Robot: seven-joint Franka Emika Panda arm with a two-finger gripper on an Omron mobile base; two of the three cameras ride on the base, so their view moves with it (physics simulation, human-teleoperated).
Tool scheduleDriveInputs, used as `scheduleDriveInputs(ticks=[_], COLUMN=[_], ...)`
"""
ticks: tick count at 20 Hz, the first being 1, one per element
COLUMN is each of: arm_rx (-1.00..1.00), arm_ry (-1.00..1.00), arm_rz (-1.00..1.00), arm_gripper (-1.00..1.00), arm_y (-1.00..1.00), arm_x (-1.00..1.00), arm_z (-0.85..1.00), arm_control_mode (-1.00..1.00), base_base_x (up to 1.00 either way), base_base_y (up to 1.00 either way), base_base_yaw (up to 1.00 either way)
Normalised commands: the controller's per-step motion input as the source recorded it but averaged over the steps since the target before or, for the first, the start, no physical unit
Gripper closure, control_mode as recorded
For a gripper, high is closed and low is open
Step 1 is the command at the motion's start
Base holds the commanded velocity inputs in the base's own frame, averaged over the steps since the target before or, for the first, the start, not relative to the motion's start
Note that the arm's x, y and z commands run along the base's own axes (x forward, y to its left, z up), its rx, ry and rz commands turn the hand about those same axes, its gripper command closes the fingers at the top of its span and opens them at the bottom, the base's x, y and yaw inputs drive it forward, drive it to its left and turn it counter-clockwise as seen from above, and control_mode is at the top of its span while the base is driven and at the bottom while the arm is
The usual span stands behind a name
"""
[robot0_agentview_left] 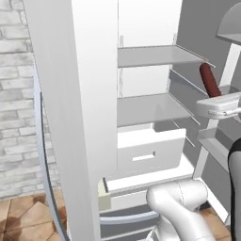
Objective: Move the hot dog bun to the plate on the dining table and place the condiment next to that plate. Then navigate to the fridge and take the sausage and place it on the plate as well.
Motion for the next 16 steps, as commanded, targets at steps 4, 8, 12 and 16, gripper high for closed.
scheduleDriveInputs(ticks=[4,8,12,16], arm_rx=[0.00,0.00,0.00,0.00], arm_ry=[0.00,0.00,0.00,0.00], arm_rz=[0.00,0.00,0.00,0.00], arm_gripper=[1.00,1.00,1.00,1.00], arm_y=[0.00,0.00,0.00,0.00], arm_x=[0.00,0.00,0.00,0.00], arm_z=[0.00,0.00,0.00,0.00], arm_control_mode=[1.00,1.00,1.00,1.00], base_base_x=[-0.50,-0.62,-0.70,-0.81], base_base_y=[0.26,0.21,0.23,0.28], base_base_yaw=[-0.12,-0.22,-0.27,-0.29])
